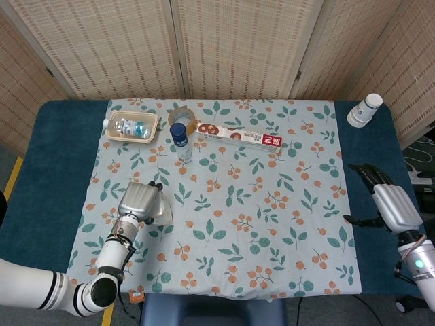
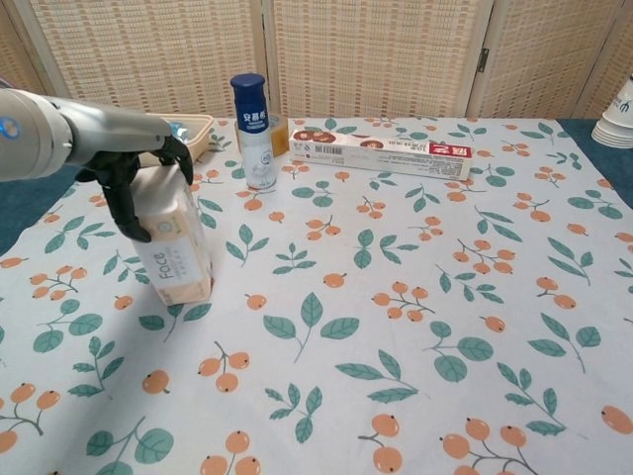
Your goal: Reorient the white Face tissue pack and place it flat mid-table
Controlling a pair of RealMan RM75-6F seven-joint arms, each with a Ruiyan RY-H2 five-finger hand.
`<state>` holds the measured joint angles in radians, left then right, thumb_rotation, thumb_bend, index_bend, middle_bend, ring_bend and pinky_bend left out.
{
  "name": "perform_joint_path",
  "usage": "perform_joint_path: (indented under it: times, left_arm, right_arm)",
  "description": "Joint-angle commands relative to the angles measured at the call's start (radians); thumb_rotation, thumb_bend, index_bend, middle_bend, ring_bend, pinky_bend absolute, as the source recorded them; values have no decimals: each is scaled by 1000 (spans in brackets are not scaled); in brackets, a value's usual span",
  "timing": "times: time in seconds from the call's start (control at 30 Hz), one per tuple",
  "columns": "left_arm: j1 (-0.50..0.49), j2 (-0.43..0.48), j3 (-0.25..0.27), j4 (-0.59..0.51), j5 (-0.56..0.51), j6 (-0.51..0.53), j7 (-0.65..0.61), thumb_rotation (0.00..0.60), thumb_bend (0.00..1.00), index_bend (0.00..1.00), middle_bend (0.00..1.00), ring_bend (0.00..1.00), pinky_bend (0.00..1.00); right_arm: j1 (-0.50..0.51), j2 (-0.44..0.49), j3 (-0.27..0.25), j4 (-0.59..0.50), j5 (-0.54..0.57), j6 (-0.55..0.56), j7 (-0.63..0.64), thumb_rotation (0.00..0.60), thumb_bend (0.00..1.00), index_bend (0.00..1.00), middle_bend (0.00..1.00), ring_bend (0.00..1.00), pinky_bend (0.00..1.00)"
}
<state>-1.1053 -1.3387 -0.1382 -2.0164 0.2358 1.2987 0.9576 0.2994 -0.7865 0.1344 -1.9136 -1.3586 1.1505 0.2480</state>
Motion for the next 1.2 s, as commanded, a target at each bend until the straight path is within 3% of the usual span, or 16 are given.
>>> perform_joint_path:
  times: [0.03, 0.33, 0.5, 0.8, 1.03, 1.2]
  left_arm:
    - [7, -8, 0, 8, 17, 5, -11, 600, 205, 359, 414, 704, 826]
    - [54, 38, -33, -37, 133, 36, -105, 600, 210, 413, 480, 740, 852]
    - [111, 44, -66, -26, 259, 59, -239, 600, 210, 423, 494, 751, 855]
    - [296, -159, -93, 226, 598, 211, -683, 600, 209, 440, 507, 775, 863]
    - [382, -255, -86, 381, 716, 185, -913, 600, 209, 462, 511, 782, 864]
    - [438, -331, -82, 487, 862, 186, -1166, 600, 209, 437, 496, 785, 862]
  right_arm:
    - [1, 0, 0, 0, 1, -1, -1, 600, 110, 112, 108, 49, 112]
    - [7, -4, 1, 0, 9, -12, -10, 600, 110, 112, 108, 49, 112]
    - [6, -5, 1, -4, 9, -8, -16, 600, 111, 111, 108, 49, 114]
    - [12, -10, 2, -3, 20, -18, -27, 600, 110, 112, 108, 49, 114]
    - [19, -16, 1, -7, 30, -30, -51, 600, 110, 112, 108, 49, 114]
    - [25, -21, 2, -9, 39, -38, -64, 600, 110, 111, 108, 49, 114]
